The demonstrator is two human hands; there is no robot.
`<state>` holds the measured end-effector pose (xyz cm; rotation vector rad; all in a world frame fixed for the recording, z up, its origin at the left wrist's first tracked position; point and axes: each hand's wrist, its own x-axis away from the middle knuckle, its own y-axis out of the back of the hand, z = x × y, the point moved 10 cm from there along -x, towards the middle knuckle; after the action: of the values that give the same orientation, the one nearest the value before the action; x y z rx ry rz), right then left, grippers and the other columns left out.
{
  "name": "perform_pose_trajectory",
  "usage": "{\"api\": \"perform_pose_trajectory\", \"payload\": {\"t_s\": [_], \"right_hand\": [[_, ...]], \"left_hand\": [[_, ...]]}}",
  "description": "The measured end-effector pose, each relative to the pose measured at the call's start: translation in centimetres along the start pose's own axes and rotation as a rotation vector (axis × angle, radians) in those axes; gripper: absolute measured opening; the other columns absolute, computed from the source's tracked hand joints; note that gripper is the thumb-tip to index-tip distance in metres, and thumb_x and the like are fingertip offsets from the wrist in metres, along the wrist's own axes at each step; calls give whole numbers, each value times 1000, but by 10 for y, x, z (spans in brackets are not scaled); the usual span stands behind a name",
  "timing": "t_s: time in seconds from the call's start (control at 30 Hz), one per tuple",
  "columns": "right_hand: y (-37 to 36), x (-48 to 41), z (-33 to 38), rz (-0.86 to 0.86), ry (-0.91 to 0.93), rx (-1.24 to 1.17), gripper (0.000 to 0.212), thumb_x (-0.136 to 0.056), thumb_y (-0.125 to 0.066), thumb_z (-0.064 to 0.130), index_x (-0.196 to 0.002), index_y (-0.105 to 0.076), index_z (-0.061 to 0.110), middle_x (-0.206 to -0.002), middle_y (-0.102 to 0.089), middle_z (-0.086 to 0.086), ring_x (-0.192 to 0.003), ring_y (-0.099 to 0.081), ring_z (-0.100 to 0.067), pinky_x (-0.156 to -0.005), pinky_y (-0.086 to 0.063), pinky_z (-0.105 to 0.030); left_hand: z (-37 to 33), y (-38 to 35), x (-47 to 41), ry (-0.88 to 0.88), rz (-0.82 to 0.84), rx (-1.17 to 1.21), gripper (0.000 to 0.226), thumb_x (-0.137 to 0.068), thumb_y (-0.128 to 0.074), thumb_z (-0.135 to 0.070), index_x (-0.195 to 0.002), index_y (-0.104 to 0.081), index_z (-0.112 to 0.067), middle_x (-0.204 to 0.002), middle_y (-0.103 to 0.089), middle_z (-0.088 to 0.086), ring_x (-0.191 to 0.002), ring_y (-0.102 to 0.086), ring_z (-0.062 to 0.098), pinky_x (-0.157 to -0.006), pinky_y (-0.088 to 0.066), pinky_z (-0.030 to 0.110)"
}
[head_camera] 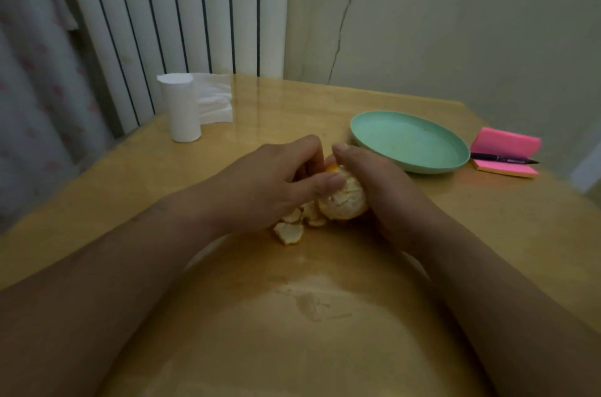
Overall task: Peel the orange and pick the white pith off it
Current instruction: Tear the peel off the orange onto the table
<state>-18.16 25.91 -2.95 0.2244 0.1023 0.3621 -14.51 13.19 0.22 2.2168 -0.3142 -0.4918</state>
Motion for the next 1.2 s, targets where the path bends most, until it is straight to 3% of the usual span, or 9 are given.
{"api": "perform_pose_trajectory", "payload": {"t_s": [0.1,0.2,0.43,0.63,0.77,0.83,1.0,1.1,1.2], "right_hand": [[0,3,11,-1,87,174,45,-97,-51,65,-116,-74,32,-118,-72,2,-116,-68,-19,-104,-52,-51],[4,7,23,-35,137,180,34,-107,-51,42,-104,-72,15,-96,-71,-2,-82,-68,-6,-69,-55,-24],[6,8,23,-85,127,107,31,-106,-57,32,-99,-64,4,-88,-68,-19,-80,-70,-30,-66,-58,-46],[11,9,27,-113,140,66,32,-108,-53,28,-100,-62,-2,-82,-63,-11,-66,-68,-20,-51,-56,-38],[7,11,31,-86,179,151,38,-109,-51,42,-105,-70,9,-97,-71,-15,-88,-71,-29,-69,-59,-45],[5,14,33,-79,190,149,37,-108,-52,42,-104,-70,10,-92,-72,-9,-84,-70,-26,-70,-56,-40],[8,13,35,-95,224,92,27,-108,-55,26,-101,-68,4,-82,-68,-3,-73,-66,-14,-62,-54,-28],[13,15,41,-145,265,42,29,-108,-51,22,-106,-70,0,-82,-69,-2,-71,-66,-7,-59,-51,-19],[14,13,40,-178,258,-72,30,-104,-54,32,-104,-75,10,-89,-73,-4,-81,-70,-18,-66,-55,-31]], "left_hand": [[-2,-3,1,-33,40,-56,37,-97,-44,-67,-105,-52,-32,-85,-65,-9,-76,-61,7,-59,-48,22],[-7,-4,1,-85,46,-92,39,-102,-36,-64,-101,-51,-28,-79,-62,-6,-71,-60,11,-58,-43,25],[-26,2,1,-254,-171,-402,24,-112,-30,-43,-95,-42,-32,-67,-48,-13,-56,-47,7,-54,-30,27],[-3,5,-1,-70,-156,101,37,-116,-41,-31,-83,-53,-17,-66,-61,0,-54,-51,9,-52,-40,21],[-7,-5,-1,-48,3,29,44,-102,-42,-63,-91,-56,-23,-72,-62,-12,-60,-55,7,-54,-43,22],[-6,-3,-1,-37,17,58,43,-104,-43,-59,-91,-58,-21,-70,-61,-16,-60,-55,5,-54,-41,17],[-7,6,-1,-71,-104,123,40,-114,-44,-35,-84,-58,-13,-59,-55,-14,-51,-49,3,-51,-38,16],[-4,6,0,-11,-192,364,41,-115,-42,-29,-83,-57,-8,-55,-52,-9,-47,-45,7,-46,-39,22],[-2,7,2,24,-271,560,43,-116,-40,-29,-83,-57,-7,-56,-49,3,-48,-43,18,-46,-37,28]]}}
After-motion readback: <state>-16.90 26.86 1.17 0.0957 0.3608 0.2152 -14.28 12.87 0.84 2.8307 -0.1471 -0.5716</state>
